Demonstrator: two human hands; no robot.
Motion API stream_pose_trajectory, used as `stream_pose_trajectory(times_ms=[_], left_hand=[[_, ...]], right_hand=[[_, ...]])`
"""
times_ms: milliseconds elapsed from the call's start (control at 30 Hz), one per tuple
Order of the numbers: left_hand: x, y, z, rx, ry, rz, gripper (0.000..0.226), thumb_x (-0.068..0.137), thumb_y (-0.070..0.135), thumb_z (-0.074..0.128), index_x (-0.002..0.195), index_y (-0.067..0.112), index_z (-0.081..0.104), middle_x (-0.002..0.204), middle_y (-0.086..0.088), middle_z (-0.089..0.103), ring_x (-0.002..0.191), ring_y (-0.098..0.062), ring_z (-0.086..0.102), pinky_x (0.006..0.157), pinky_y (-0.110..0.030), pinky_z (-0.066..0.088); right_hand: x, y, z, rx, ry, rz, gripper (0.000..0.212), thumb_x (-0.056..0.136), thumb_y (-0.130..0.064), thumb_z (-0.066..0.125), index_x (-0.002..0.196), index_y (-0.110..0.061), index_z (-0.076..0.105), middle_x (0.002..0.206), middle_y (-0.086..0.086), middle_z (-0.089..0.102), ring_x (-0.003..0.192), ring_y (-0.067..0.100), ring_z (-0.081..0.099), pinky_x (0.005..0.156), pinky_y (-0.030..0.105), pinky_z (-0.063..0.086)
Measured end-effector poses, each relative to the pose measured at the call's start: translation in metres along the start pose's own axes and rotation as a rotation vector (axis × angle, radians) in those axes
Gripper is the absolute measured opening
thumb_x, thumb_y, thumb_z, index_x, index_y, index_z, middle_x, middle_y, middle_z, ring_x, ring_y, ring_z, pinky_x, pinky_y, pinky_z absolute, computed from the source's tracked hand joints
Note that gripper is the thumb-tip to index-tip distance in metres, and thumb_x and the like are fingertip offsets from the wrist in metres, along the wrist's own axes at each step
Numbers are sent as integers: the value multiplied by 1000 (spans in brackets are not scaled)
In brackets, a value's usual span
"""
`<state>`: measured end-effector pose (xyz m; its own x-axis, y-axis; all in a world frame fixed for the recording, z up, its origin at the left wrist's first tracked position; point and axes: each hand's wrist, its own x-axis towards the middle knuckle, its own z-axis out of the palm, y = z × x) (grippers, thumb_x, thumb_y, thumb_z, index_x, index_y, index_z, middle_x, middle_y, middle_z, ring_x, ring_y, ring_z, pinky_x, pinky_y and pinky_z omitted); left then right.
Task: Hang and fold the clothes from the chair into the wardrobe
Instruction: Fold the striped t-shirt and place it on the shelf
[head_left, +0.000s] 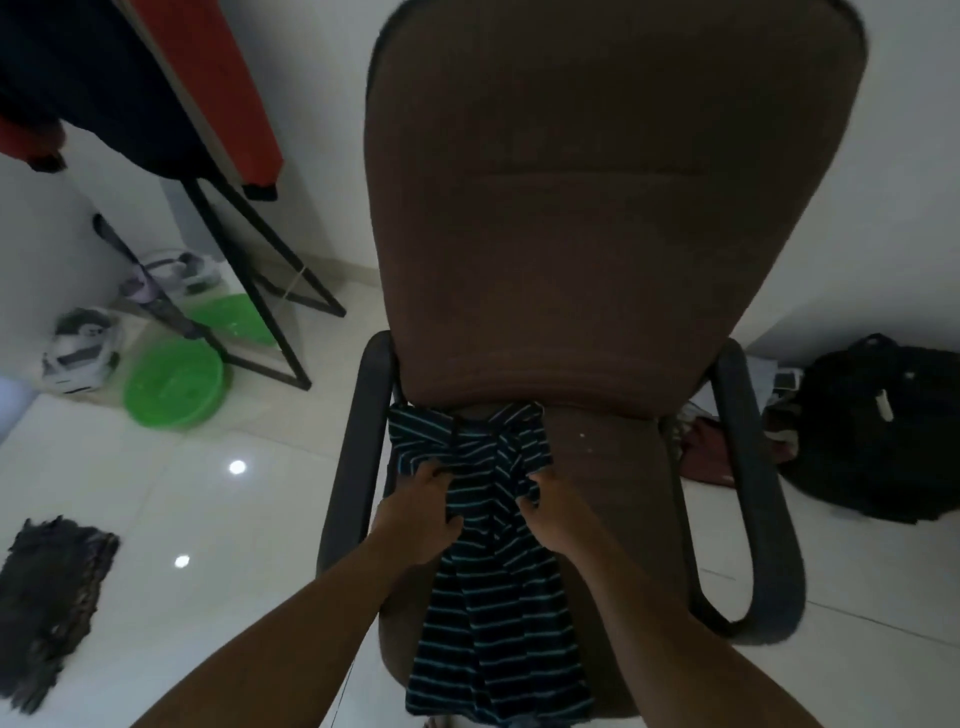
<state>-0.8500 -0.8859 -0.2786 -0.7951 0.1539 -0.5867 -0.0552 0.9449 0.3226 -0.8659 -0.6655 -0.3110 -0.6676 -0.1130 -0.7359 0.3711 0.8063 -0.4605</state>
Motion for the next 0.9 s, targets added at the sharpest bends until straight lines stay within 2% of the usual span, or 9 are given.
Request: stream_pose_trajectory(times_ms=[67,100,133,300,400,533,667,833,900], left_hand=[[40,-4,6,42,-28,-9,69,91,44,59,151,21,34,160,2,17,139,-29,37,103,-46,46],[59,-6,8,53,-43,-10,70,92,43,59,152,20,32,162,1,13,142,-29,32,105,-47,45],[75,-8,10,60,-62,-14,70,93,42,59,153,20,31,163,1,10,143,-29,29,106,-47,43],[137,-26,23,156,-64,-10,74,90,38,63,153,19,31,165,2,5,143,-27,26,107,-44,42],[165,-38,28,189,-82,8,68,89,37,63,150,18,39,165,2,5,141,-28,29,101,-43,48],[191,-54,37,197,-129,-29,57,89,35,63,142,18,50,165,0,-8,132,-31,42,100,-44,50],[201,-64,42,193,-159,-58,45,92,31,59,135,22,56,165,-2,-16,124,-28,53,98,-40,51],[200,-70,41,152,-169,-92,28,92,23,61,120,25,67,164,-3,-15,107,-25,63,94,-37,53],[201,-74,44,164,-196,-86,30,92,22,61,122,24,66,162,-8,4,114,-25,59,97,-39,52]], right_hand=[[40,8,3,-65,-13,-25,62,101,-46,45,155,-21,26,161,5,24,117,15,53,89,35,50],[57,12,4,-115,-5,-26,63,101,-47,45,155,-21,25,163,3,17,138,22,38,104,40,44],[74,15,5,-152,-4,-24,64,101,-48,44,155,-21,25,164,2,13,147,25,24,113,43,37],[138,27,4,-323,-50,-89,58,102,-42,43,155,-25,25,165,-6,-4,152,28,4,119,51,25],[166,33,-2,-454,-89,-142,57,102,-39,42,155,-27,24,164,-7,-16,152,32,-4,118,56,21],[195,40,-1,-519,-88,-195,58,99,-34,47,153,-28,28,164,-7,-17,151,35,2,118,59,20],[204,39,1,-498,-90,-205,61,100,-31,46,155,-27,21,165,-8,0,149,31,13,117,57,23],[192,35,-4,-271,77,-321,46,98,-12,45,142,-23,46,149,-2,37,134,26,39,112,38,38],[188,36,-8,-195,70,-301,43,97,-3,42,135,-22,51,142,-1,41,129,23,44,108,35,40]])
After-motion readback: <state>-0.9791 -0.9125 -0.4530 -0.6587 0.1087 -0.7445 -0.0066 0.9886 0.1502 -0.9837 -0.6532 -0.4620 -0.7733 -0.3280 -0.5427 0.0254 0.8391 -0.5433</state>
